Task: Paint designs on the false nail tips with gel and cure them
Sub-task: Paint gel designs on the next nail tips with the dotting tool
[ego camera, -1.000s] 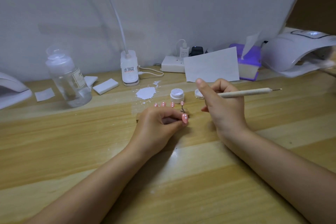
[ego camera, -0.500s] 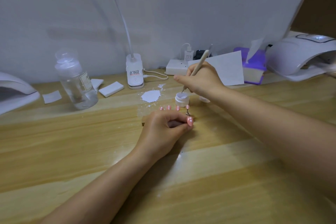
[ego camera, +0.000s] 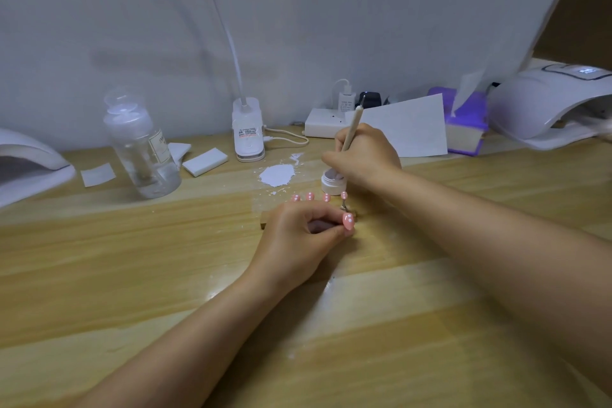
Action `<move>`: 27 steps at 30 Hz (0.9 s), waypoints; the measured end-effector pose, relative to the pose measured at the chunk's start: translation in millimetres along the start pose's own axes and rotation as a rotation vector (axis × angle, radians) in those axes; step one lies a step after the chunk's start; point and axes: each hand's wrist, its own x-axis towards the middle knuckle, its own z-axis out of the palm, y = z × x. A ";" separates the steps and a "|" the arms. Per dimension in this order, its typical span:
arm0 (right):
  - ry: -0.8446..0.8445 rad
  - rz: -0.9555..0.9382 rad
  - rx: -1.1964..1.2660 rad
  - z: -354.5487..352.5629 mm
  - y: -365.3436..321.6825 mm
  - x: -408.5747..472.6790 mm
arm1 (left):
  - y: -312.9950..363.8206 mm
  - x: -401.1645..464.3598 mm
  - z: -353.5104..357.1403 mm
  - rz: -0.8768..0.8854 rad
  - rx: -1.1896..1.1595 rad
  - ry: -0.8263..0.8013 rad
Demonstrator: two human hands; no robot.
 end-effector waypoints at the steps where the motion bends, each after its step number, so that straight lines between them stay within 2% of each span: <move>1: 0.013 -0.005 0.003 0.2 1.0 -1.7 | 0.2 -0.2 0.1 0.005 0.002 0.001; 4: 0.102 -0.028 0.097 -1.7 2.0 -8.7 | 1.5 -0.1 0.3 0.010 0.005 -0.001; 8: 0.267 -0.066 0.492 -11.5 -0.5 -25.0 | 1.5 0.1 0.3 0.018 0.019 0.005; 13: 0.215 -0.057 0.798 -18.0 8.4 -70.4 | 0.8 0.8 -0.1 0.012 0.037 0.016; 17: 0.222 -0.069 0.896 -19.2 17.1 -97.9 | 1.1 0.3 -0.1 0.017 0.043 0.021; 27: 0.150 -0.144 0.853 -9.6 11.7 -94.5 | -1.7 1.4 -0.3 0.059 0.079 0.009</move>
